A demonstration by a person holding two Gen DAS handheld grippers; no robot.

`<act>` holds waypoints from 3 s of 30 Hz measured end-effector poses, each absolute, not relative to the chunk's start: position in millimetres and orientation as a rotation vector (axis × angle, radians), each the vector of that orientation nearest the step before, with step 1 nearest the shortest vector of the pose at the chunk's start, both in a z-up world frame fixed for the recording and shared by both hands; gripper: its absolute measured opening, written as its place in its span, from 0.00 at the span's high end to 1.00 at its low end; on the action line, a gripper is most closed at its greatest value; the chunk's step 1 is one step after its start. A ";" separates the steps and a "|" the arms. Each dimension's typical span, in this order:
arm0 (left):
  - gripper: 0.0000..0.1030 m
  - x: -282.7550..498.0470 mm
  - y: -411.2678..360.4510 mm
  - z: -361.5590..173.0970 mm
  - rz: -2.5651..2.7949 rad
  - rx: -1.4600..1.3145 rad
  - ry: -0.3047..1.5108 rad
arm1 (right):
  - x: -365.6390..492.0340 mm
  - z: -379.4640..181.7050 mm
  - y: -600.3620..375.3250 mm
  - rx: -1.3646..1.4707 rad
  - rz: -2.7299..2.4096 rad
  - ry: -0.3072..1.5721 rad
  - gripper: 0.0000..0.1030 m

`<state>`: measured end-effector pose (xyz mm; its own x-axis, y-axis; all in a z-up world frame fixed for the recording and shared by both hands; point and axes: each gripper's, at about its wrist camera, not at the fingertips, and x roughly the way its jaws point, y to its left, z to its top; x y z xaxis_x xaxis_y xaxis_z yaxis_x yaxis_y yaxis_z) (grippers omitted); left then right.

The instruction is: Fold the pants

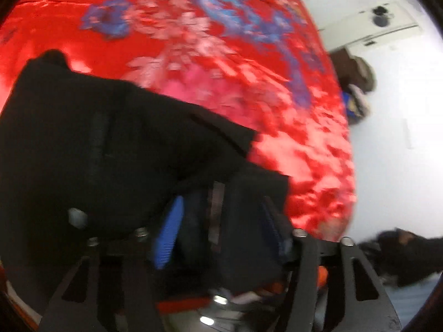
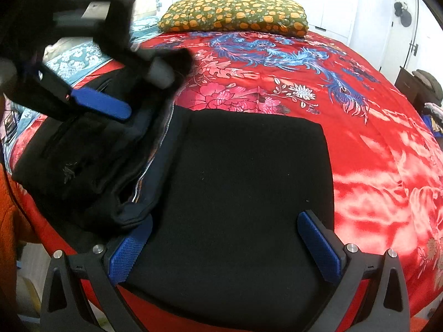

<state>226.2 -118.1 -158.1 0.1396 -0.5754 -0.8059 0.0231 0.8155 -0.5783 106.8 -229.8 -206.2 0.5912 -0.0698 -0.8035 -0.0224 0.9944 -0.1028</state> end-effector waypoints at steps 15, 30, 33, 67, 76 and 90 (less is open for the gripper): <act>0.15 143.5 93.8 -141.6 -0.049 -0.374 1.004 | 86.6 -157.6 -245.5 -0.127 -0.001 0.906 0.00; 0.20 161.5 127.3 -172.1 -0.026 -0.536 1.011 | 168.6 -185.8 -150.8 0.073 0.392 1.128 0.68; 0.19 155.7 136.0 -168.1 -0.026 -0.537 1.010 | 154.0 -161.6 -195.8 0.131 0.080 1.003 0.59; 0.19 160.3 118.8 -187.4 -0.023 -0.497 1.087 | 134.8 -202.6 -260.9 0.463 0.208 1.101 0.50; 0.19 159.3 120.5 -192.5 -0.008 -0.492 1.101 | 142.7 -195.9 -279.1 0.545 0.165 1.051 0.34; 0.19 162.5 118.4 -198.5 -0.003 -0.503 1.121 | 170.5 -218.9 -271.4 0.594 0.355 1.168 0.62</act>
